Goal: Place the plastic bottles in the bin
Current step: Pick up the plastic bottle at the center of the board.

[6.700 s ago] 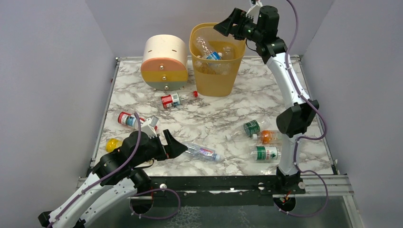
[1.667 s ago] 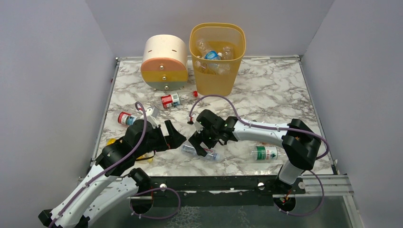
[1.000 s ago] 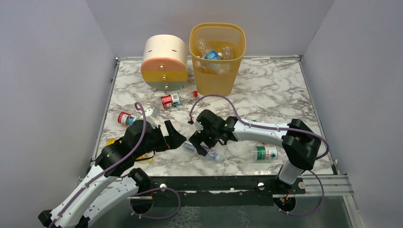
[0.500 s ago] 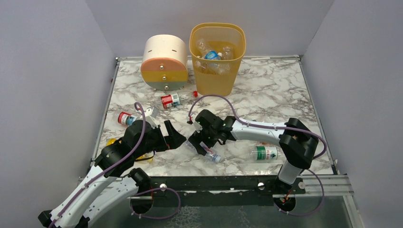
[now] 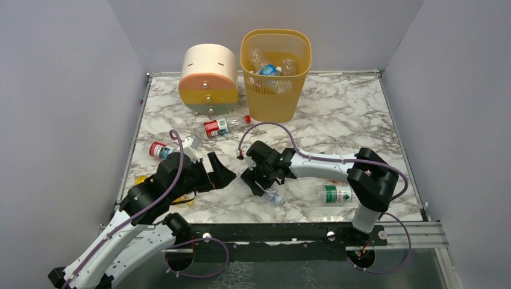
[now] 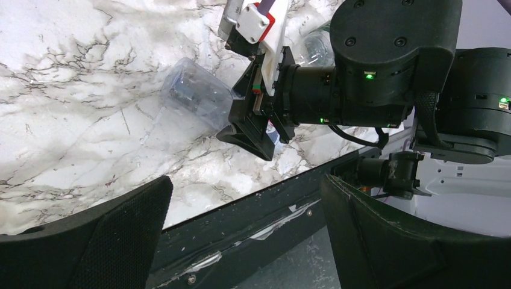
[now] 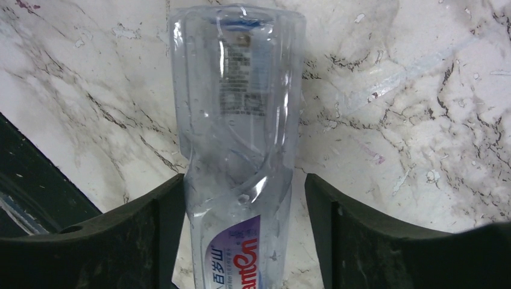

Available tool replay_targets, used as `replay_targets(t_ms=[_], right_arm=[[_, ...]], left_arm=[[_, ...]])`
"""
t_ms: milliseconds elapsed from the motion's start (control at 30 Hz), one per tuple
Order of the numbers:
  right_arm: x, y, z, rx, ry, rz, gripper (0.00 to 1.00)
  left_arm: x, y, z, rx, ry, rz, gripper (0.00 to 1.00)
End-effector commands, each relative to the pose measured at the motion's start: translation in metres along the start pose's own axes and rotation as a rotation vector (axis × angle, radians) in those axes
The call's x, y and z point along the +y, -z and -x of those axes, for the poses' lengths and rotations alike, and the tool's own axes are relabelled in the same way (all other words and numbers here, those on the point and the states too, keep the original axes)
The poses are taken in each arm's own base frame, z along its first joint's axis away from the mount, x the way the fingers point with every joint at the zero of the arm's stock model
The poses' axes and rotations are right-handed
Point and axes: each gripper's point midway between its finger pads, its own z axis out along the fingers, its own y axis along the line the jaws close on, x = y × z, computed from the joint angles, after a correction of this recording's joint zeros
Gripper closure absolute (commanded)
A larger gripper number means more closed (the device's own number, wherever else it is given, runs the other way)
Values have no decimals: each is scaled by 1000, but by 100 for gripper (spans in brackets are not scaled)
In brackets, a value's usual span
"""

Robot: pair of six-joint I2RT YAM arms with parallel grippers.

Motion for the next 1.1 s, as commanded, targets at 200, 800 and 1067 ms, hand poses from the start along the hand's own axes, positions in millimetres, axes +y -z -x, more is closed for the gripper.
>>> replay_targets(t_ms=[200, 800, 1067], right_arm=[[8, 22, 25, -45, -5, 4, 37], [-4, 126, 134, -287, 5, -144, 37], [-37, 190, 203, -460, -43, -185, 39]], left_arm=[[-7, 2, 2, -14, 8, -41, 1], [-12, 8, 5, -33, 8, -67, 1], [-10, 9, 4, -33, 11, -70, 1]])
